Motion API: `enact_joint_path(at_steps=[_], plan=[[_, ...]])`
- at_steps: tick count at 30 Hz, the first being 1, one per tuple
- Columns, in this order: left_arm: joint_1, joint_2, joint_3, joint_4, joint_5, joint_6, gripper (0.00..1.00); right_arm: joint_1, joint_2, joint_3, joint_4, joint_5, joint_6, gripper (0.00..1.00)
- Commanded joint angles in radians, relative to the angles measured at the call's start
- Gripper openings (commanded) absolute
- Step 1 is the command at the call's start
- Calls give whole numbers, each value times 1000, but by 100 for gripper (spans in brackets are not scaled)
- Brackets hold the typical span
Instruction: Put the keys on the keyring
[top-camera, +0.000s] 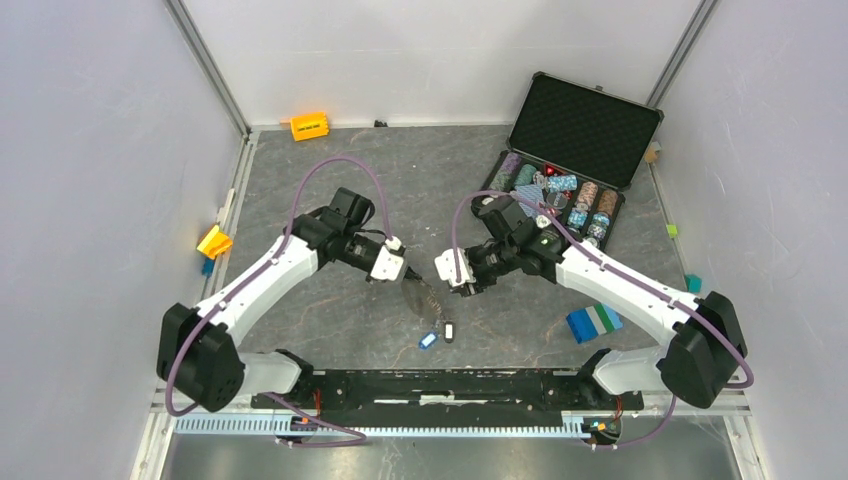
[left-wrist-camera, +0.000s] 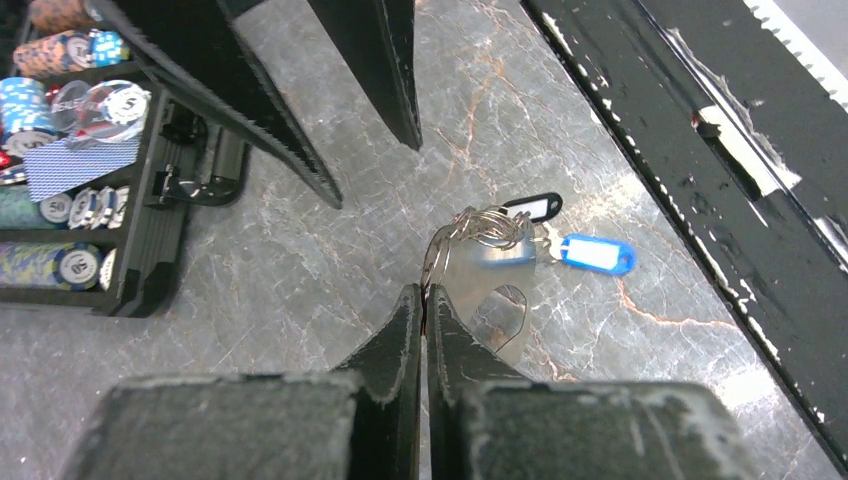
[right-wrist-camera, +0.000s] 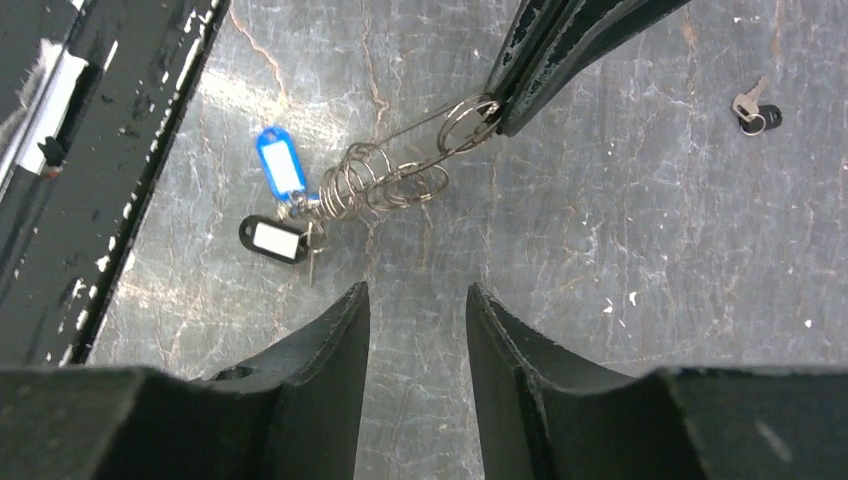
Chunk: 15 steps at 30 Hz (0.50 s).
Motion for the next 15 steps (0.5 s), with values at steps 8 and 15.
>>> enact_joint_path(at_steps=[8, 15], plan=[[-5, -100, -95, 233, 20, -219, 2, 6, -58, -91, 219, -107, 155, 41], [-5, -116, -134, 295, 39, -251, 2, 18, -10, -74, 203, -164, 155, 41]])
